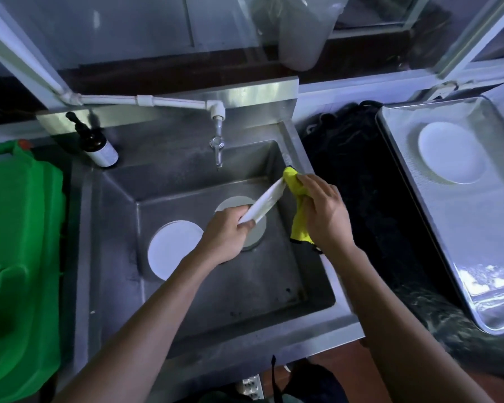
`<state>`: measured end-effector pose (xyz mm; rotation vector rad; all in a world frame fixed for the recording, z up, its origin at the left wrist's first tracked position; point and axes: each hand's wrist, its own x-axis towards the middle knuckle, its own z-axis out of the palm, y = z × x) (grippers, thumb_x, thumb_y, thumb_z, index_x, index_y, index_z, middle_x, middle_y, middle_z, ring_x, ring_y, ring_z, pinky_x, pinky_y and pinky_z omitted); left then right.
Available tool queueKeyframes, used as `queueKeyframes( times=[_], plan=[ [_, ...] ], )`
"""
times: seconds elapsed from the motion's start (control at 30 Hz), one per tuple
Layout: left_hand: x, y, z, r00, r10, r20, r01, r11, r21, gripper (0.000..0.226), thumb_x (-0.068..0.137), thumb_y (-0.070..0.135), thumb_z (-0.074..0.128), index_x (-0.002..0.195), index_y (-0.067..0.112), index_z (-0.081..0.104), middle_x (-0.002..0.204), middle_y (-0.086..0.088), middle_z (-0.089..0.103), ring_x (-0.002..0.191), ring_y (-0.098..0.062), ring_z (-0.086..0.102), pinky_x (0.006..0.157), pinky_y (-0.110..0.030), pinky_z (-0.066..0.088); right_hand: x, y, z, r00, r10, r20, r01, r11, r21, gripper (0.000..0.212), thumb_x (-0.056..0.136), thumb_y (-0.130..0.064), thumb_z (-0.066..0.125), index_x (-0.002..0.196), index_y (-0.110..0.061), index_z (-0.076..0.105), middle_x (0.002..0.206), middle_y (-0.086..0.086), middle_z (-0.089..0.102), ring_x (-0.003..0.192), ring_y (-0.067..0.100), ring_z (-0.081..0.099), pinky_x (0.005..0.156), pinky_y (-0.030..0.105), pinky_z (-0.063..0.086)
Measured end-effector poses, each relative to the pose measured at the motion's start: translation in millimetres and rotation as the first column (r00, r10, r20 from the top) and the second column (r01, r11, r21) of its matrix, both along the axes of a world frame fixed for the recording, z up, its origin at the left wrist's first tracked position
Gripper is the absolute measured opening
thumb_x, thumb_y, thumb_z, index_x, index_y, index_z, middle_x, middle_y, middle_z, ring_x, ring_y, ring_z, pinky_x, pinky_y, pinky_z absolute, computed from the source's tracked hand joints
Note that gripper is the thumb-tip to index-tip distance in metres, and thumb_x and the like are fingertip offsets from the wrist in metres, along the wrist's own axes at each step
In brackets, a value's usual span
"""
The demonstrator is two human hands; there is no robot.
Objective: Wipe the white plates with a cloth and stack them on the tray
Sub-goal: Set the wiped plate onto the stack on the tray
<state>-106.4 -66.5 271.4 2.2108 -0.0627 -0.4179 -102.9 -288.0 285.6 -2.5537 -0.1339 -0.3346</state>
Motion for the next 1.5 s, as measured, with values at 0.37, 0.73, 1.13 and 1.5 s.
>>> queueKeyframes(
  times=[0.37, 0.73, 1.13, 1.5],
  plan=[
    [32.9, -130.9, 33.2, 0.891, -0.278, 0.358, 0.188, 0.945, 0.266, 0.035, 0.099, 0.010, 0.055, 0.125, 0.029, 0.067, 0.091, -0.007, 0.072, 0.070, -0.031, 0.063, 0.051, -0.036, 0.044, -8.0, -155.1, 26.2, 0.989, -0.149, -0.011, 0.148, 0.988, -0.046, 0.047, 0.094, -0.001, 0.052, 0.137, -0.016, 0.059, 0.141, 0.005, 0.058, 0.116, 0.039, 0.056, 0.094, 0.045, 0.051],
    [91.0, -298.3, 54.6, 0.688, -0.530, 0.495, 0.305, 0.831, 0.466, 0.054, 0.090, -0.006, 0.051, 0.132, 0.025, 0.066, 0.117, -0.003, 0.075, 0.107, -0.031, 0.069, 0.086, -0.044, 0.056, -25.5, -309.3, 37.0, 0.945, -0.325, 0.017, 0.326, 0.944, -0.048, 0.031, 0.098, -0.014, 0.058, 0.127, -0.022, 0.064, 0.117, 0.002, 0.065, 0.103, 0.036, 0.056, 0.072, 0.039, 0.048],
    [134.3, -459.1, 31.6, 0.600, -0.675, 0.429, 0.369, 0.710, 0.600, 0.067, 0.086, -0.009, 0.049, 0.142, 0.026, 0.056, 0.145, 0.003, 0.059, 0.131, -0.026, 0.055, 0.107, -0.042, 0.041, -31.4, -413.6, 24.7, 0.901, -0.420, -0.108, 0.412, 0.907, -0.087, 0.031, 0.101, -0.016, 0.049, 0.127, -0.027, 0.062, 0.108, -0.007, 0.061, 0.095, 0.030, 0.051, 0.071, 0.038, 0.047],
    [164.4, -535.2, -9.4, 0.584, -0.732, 0.349, 0.343, 0.613, 0.712, 0.057, 0.091, 0.000, 0.053, 0.141, 0.027, 0.054, 0.150, 0.003, 0.054, 0.137, -0.024, 0.048, 0.108, -0.040, 0.032, -32.4, -452.6, 6.6, 0.889, -0.427, -0.163, 0.429, 0.903, -0.027, 0.029, 0.100, -0.016, 0.052, 0.126, -0.025, 0.063, 0.112, -0.009, 0.062, 0.096, 0.028, 0.054, 0.076, 0.043, 0.051]
  ],
)
